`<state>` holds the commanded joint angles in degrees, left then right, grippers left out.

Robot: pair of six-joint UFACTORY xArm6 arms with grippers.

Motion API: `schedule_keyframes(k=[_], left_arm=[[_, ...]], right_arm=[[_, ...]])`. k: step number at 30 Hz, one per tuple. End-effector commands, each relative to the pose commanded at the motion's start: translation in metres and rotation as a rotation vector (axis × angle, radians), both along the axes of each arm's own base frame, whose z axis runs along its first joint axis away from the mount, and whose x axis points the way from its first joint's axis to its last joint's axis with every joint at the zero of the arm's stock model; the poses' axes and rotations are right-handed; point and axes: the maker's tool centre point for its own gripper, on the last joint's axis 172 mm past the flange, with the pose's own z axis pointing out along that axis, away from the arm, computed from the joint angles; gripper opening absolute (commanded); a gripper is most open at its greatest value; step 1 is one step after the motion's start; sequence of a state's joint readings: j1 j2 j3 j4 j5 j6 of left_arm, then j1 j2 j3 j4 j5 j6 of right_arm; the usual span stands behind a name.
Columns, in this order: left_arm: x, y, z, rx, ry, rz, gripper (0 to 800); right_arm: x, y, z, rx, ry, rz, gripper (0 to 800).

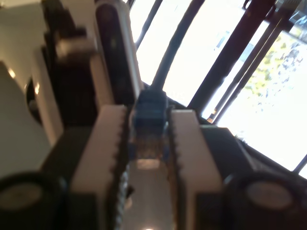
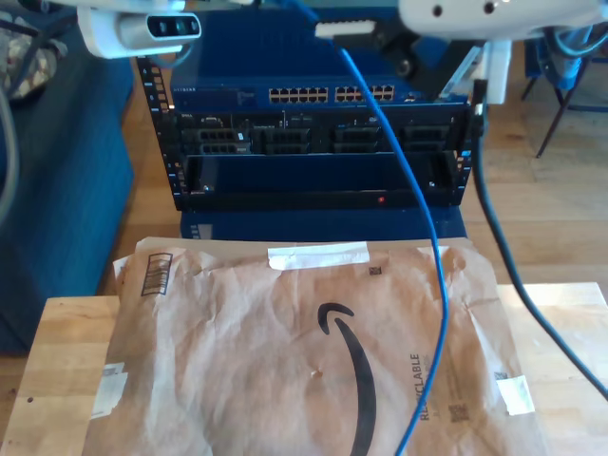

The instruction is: Grab the cable and plug it in

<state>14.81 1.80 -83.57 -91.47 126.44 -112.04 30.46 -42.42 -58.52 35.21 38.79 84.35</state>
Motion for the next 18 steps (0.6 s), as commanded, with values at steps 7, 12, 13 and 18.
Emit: schedule_keyframes(k=[7, 12, 13, 18], left_arm=[[-0.001, 0.001, -0.002, -0.011, 0.031, -0.015, 7], [0.000, 0.002, -0.003, -0.026, 0.055, -0.014, 7], [0.001, 0.003, 0.002, -0.046, 0.055, -0.010, 7], [-0.002, 0.005, 0.013, -0.090, 0.066, -0.019, 7]], right_arm=[[0.001, 0.009, 0.002, 0.000, -0.038, 0.016, 745], [0.006, 0.008, -0.002, 0.005, -0.043, 0.001, 629], [0.007, 0.008, -0.002, 0.004, -0.043, 0.000, 624], [0.007, 0.009, -0.002, 0.006, -0.044, 0.000, 556]])
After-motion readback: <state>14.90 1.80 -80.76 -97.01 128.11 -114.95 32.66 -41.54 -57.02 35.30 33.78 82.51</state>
